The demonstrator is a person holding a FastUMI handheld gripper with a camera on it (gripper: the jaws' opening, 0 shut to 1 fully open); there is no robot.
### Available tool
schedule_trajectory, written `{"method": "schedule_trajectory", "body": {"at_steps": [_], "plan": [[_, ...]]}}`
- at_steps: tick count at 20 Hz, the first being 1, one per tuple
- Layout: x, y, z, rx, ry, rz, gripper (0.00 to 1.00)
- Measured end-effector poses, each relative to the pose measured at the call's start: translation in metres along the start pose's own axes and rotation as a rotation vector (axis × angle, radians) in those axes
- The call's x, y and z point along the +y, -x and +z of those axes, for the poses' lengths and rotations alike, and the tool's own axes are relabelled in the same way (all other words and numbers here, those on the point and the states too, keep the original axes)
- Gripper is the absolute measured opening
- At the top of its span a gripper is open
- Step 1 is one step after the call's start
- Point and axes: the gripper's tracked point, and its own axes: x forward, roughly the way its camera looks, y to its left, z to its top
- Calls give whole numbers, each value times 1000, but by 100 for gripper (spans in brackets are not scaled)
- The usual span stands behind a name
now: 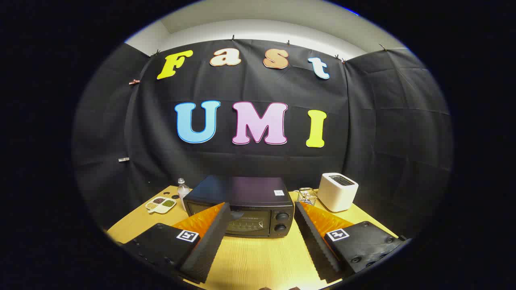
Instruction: Open the toaster oven, put the food inside, and close the toaster oven door.
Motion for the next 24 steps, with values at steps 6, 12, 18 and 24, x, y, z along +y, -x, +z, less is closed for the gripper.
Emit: {"method": "schedule_trajectory", "body": {"at_steps": [6, 12, 18, 24], "plan": [[11, -2, -7, 20, -2, 5, 99], [17, -2, -12, 28, 9, 7, 99], [22, -5, -16, 39, 9, 12, 99], [35, -14, -18, 51, 14, 35, 99]]}}
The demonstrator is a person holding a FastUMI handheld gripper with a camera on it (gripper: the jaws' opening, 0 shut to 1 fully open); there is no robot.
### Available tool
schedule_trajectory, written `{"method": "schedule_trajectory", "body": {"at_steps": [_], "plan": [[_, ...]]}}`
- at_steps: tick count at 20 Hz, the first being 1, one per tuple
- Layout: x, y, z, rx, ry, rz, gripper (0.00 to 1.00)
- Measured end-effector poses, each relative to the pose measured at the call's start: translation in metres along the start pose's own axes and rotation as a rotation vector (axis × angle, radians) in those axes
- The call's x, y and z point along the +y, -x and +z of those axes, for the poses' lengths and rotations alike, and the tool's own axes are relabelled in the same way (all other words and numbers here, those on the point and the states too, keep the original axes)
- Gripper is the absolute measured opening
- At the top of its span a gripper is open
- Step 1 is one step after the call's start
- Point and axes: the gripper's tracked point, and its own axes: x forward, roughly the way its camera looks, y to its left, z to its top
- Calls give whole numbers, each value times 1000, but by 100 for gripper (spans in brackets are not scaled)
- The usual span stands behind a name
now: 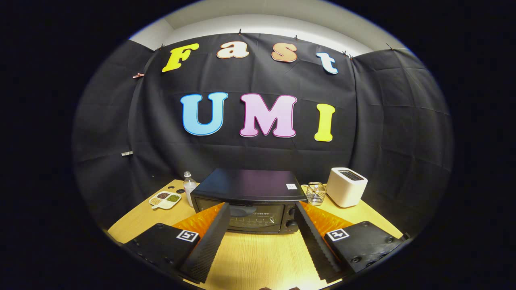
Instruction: Open the toaster oven, put the food inside, and close the toaster oven door.
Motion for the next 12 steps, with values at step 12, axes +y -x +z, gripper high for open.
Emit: {"method": "schedule_trajectory", "body": {"at_steps": [12], "plan": [[36, -56, -18, 98, 13, 45, 99]]}}
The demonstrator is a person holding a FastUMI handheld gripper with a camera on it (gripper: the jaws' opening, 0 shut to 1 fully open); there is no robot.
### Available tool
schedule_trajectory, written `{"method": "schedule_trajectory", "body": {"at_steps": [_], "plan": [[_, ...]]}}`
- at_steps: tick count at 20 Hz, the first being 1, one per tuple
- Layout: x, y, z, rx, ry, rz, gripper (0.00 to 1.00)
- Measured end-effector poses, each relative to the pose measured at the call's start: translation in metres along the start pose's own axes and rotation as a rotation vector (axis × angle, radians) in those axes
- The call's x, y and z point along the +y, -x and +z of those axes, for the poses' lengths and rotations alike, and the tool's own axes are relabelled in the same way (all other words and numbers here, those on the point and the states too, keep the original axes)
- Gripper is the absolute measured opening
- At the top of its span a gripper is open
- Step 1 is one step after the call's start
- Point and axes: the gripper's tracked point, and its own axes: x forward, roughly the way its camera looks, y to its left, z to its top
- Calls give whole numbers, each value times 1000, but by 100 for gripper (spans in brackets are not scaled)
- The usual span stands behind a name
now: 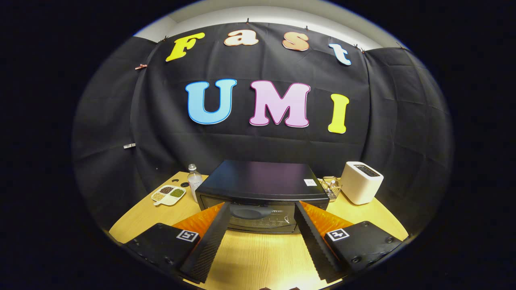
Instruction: Open the toaster oven, put the food inside, and close the toaster oven door.
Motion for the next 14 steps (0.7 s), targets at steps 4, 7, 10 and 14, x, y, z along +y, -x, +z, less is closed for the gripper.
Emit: {"method": "schedule_trajectory", "body": {"at_steps": [4, 7, 10, 14], "plan": [[16, -33, -11, 50, 2, 26, 99], [27, -58, -19, 74, 25, 42, 99], [31, -81, -29, 97, 36, 42, 99], [25, -106, -41, 116, 42, 15, 99]]}}
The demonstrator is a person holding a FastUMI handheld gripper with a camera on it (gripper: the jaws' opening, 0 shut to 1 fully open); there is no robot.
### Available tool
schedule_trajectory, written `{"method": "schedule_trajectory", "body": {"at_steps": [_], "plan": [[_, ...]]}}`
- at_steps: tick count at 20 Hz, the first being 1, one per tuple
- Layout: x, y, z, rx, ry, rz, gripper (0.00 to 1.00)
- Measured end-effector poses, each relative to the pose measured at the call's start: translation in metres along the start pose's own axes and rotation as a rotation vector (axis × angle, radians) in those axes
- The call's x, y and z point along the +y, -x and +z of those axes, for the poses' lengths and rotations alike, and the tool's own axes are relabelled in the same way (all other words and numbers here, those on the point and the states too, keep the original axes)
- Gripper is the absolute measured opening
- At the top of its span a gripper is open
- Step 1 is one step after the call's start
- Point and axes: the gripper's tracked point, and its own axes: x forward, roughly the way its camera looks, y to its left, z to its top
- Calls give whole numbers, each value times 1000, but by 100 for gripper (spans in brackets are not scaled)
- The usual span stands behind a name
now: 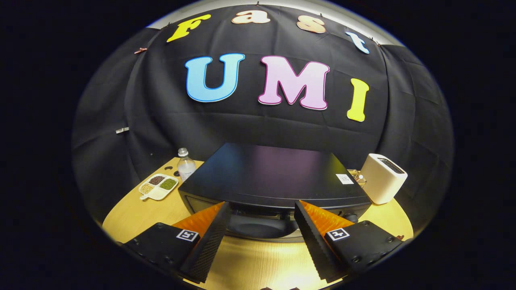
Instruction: Open the toaster oven, put the food inside, and close the toaster oven door.
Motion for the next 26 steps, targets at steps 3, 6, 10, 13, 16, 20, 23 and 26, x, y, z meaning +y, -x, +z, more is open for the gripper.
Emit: {"method": "schedule_trajectory", "body": {"at_steps": [3, 6, 10, 13, 16, 20, 23, 26], "plan": [[2, -10, -5, 4, -32, 4, 99], [4, -8, -8, 20, -62, -2, 99], [10, -8, -13, 39, -81, 5, 99], [10, 0, -18, 36, -90, 4, 100], [11, 7, -20, 37, -78, 1, 100], [13, 19, -31, 43, -64, -5, 100], [14, 28, -40, 55, -56, -7, 100], [16, 38, -50, 71, -52, 1, 100]]}}
